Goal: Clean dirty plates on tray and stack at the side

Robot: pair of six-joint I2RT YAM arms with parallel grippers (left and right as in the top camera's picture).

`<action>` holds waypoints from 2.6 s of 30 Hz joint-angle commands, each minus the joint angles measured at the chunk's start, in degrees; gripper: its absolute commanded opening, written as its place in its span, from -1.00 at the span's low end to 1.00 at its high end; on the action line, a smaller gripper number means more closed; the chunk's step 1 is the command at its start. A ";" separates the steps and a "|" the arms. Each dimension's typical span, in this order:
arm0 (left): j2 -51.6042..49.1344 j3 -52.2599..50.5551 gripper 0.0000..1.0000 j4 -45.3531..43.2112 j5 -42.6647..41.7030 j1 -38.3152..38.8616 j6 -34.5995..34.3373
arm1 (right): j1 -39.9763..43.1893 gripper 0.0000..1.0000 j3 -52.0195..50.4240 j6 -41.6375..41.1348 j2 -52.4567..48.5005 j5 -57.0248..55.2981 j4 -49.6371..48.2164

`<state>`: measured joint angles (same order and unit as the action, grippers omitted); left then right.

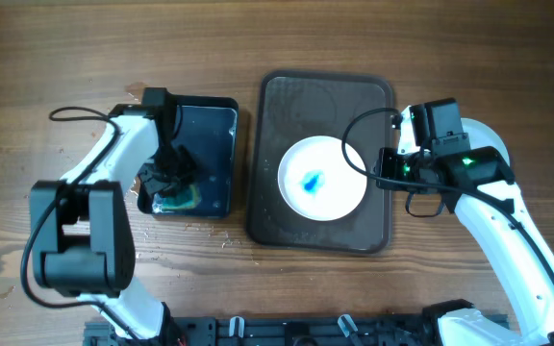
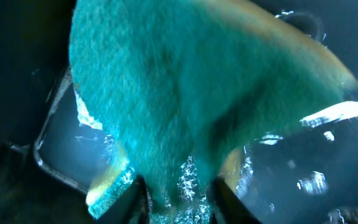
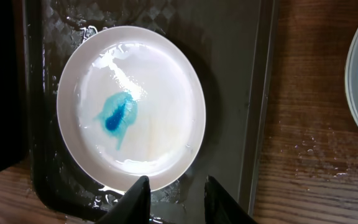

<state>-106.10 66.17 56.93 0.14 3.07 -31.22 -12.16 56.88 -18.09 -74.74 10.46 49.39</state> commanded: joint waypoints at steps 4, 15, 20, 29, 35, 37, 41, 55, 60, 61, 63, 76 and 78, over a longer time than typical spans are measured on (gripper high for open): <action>-2.89 2.43 -0.92 -0.74 -9.11 2.84 7.08 | 0.13 -0.43 0.52 -0.15 0.07 1.16 0.24; 0.35 -3.67 -0.36 -6.71 5.46 2.84 -1.49 | 0.13 -0.34 -0.68 -4.59 -0.20 1.16 2.12; 1.79 -1.03 -0.92 -3.63 1.60 2.84 2.38 | 0.13 -0.36 -2.16 -4.59 -4.07 -5.22 -2.49; 9.79 14.16 -0.92 7.17 -0.96 9.42 8.79 | 0.13 -0.37 -2.16 3.30 -24.59 2.10 -13.92; 9.77 14.16 -0.92 1.90 -11.43 15.50 7.37 | 0.13 -0.91 -2.16 -0.48 -28.89 4.28 -16.81; 9.66 14.14 -0.92 -1.38 -13.68 17.00 4.81 | 0.13 -0.92 -2.16 -1.66 -28.89 2.43 -16.35; 7.19 13.42 -0.92 -11.23 -16.22 25.24 0.68 | 0.13 -0.91 -2.16 -1.62 -28.89 2.43 -15.65; -14.01 13.70 -0.92 -8.92 7.50 31.91 -4.96 | 0.13 -0.92 -2.16 -1.57 -28.89 2.45 -14.86; -14.01 14.62 -0.92 -8.39 9.75 31.50 -0.48 | 0.13 -0.91 -2.16 -1.42 -28.89 2.43 -14.86; -14.03 14.62 -0.92 -11.37 0.92 31.71 -0.50 | 0.13 -0.91 -2.16 -1.33 -28.89 2.40 -14.86; -14.45 14.51 -0.92 -18.56 -17.97 32.11 -1.51 | 0.13 -0.91 -2.16 -0.81 -28.89 2.43 -14.86; -18.34 14.47 -0.92 -25.40 -25.20 37.42 -0.50 | 0.13 -0.91 -2.16 0.74 -28.89 2.43 -14.14; -18.27 14.49 -0.92 -19.21 -13.60 34.82 -0.55 | 0.13 -0.91 -2.16 0.76 -28.87 2.40 -14.16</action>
<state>-121.95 81.87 30.55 -24.84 40.25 -33.43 -11.57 55.33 -19.18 -101.67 15.55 34.63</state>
